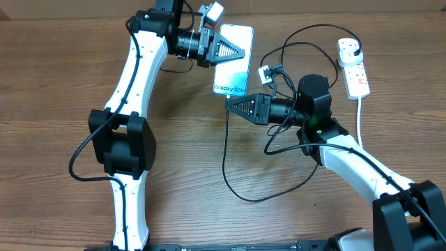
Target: Plug charger to phone and switch on socket
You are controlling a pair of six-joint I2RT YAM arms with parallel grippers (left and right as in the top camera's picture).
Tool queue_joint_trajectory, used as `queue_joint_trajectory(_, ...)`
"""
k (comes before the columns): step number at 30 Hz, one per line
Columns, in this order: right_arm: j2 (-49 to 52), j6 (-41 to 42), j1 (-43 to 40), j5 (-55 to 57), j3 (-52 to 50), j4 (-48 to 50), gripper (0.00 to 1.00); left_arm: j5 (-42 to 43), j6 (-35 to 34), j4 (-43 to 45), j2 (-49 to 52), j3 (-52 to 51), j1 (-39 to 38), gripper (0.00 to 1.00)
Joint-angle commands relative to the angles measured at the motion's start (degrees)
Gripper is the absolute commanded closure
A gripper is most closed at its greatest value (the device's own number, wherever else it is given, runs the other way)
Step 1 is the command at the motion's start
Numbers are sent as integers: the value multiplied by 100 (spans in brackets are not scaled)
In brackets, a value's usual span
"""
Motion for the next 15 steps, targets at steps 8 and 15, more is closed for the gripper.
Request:
queue_joint_trajectory(8, -2, 20, -87, 175, 48, 59, 96, 120, -122, -22, -105, 39, -70, 96)
queue_joint_trajectory(15, -2, 282, -87, 446, 46, 39, 96, 118, -125, -17, -103, 39, -76, 95)
